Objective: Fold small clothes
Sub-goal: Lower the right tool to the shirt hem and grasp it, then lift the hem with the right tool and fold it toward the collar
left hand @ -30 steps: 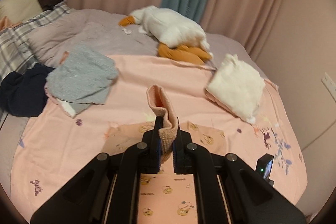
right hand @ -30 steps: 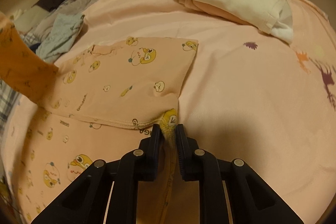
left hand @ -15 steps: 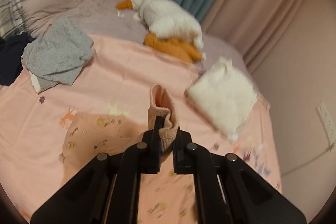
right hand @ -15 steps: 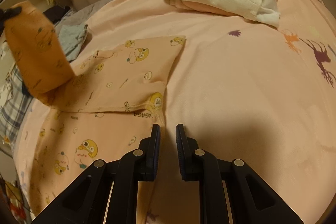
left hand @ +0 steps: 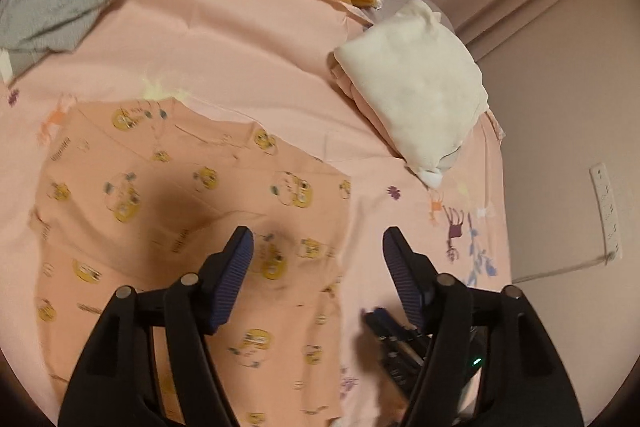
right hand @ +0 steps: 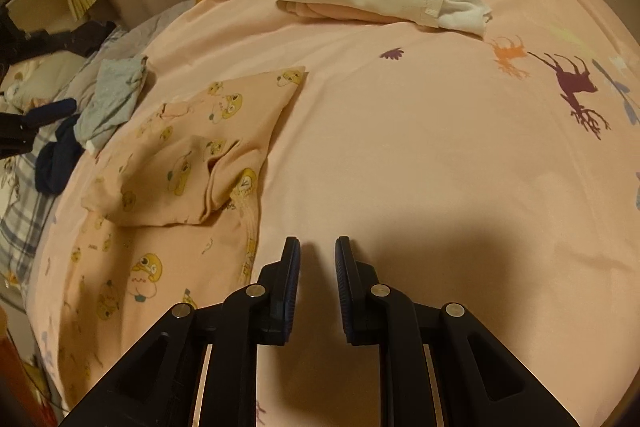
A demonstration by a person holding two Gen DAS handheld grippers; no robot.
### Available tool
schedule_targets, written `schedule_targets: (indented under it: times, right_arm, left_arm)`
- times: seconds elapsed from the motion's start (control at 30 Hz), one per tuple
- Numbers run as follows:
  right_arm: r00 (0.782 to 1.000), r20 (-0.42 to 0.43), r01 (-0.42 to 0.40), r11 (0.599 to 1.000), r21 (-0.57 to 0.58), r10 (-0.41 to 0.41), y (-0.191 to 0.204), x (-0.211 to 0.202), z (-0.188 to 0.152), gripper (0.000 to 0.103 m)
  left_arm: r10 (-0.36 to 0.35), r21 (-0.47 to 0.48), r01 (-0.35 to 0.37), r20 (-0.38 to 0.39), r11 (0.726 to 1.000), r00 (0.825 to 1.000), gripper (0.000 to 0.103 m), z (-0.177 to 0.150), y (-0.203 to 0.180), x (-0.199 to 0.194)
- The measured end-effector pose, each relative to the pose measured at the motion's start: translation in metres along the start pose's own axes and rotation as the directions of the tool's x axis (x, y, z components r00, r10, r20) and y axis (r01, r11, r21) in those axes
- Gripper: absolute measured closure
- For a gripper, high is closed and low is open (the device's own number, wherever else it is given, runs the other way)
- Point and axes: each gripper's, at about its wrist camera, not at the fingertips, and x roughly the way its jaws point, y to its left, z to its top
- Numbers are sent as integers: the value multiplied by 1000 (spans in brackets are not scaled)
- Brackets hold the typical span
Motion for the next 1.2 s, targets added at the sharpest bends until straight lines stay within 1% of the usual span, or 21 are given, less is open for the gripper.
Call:
schedule_targets:
  times: [0.03,0.1,0.17,0.27,0.3,0.33,0.4,0.43,0.57,0.63,0.67,0.7,0.77,0.87,0.93,1.0,1.03,1.07,1.13,1.17,1.2]
  right_arm:
    - [1000,-3,-3,1000,-2,3,0,-1,0,85]
    - [1000,-10,-17,1000,1,17,1,1,3,84]
    - [999,-16,-50,999,11,50,3,4,8,82]
    - [994,-31,-107,994,1,107,16,10,23,73]
    - [989,-40,-143,990,-3,142,22,14,29,71]
    - [977,-62,-204,979,4,204,30,20,38,70]
    - [953,-98,-286,958,37,288,39,32,51,69]
    - [946,-114,-298,953,52,302,44,40,57,69]
    - [955,-161,-237,968,87,248,56,67,71,69]
    - [970,-184,-151,986,68,162,57,73,72,69]
    - [972,-193,-127,990,60,137,57,74,70,69]
    - [971,-200,-123,991,61,133,55,74,69,69]
    - [969,-196,-137,987,89,152,51,71,67,69]
    - [959,-216,-162,980,116,184,50,79,67,69]
    - [951,-215,-189,968,165,222,52,86,65,69]
    - [931,-213,-255,945,206,298,59,93,66,69]
    - [924,-205,-277,936,218,322,62,95,65,83]
    - [920,-200,-293,931,219,336,67,97,65,91]
    - [927,-177,-294,934,203,330,76,93,63,91]
    - [932,-159,-293,936,195,325,80,90,65,91]
    - [934,-135,-302,933,196,330,86,84,67,91]
  left_arm:
    - [14,14,-14,1,1000,1000,33,-1,4,-5]
    - [57,30,-57,10,998,998,24,-6,16,-15]
    - [99,45,-101,38,994,994,23,-12,29,-26]
    - [166,92,-172,77,981,983,19,-24,49,-41]
    - [193,109,-201,82,973,978,18,-29,56,-44]
    - [213,116,-222,86,968,973,17,-35,63,-49]
    - [232,111,-241,86,964,969,17,-45,78,-57]
    - [240,107,-247,79,963,968,17,-52,86,-61]
    - [226,84,-230,55,970,973,16,-75,117,-80]
    - [230,76,-233,51,969,972,16,-85,125,-88]
    - [238,78,-241,48,967,970,16,-90,131,-93]
    - [250,78,-253,44,964,967,16,-94,136,-96]
    - [273,70,-275,44,959,961,16,-100,144,-102]
    - [285,64,-290,81,955,955,16,-104,149,-108]
    - [269,77,-277,108,958,957,16,-107,146,-112]
    - [222,117,-235,109,965,969,16,-111,141,-115]
    - [197,139,-212,113,967,974,16,-113,138,-115]
    - [184,152,-202,120,968,976,17,-114,137,-117]
    - [185,172,-212,159,962,970,18,-117,140,-119]
    - [200,172,-229,169,958,965,20,-118,142,-119]
    - [217,166,-245,172,955,961,26,-120,146,-120]
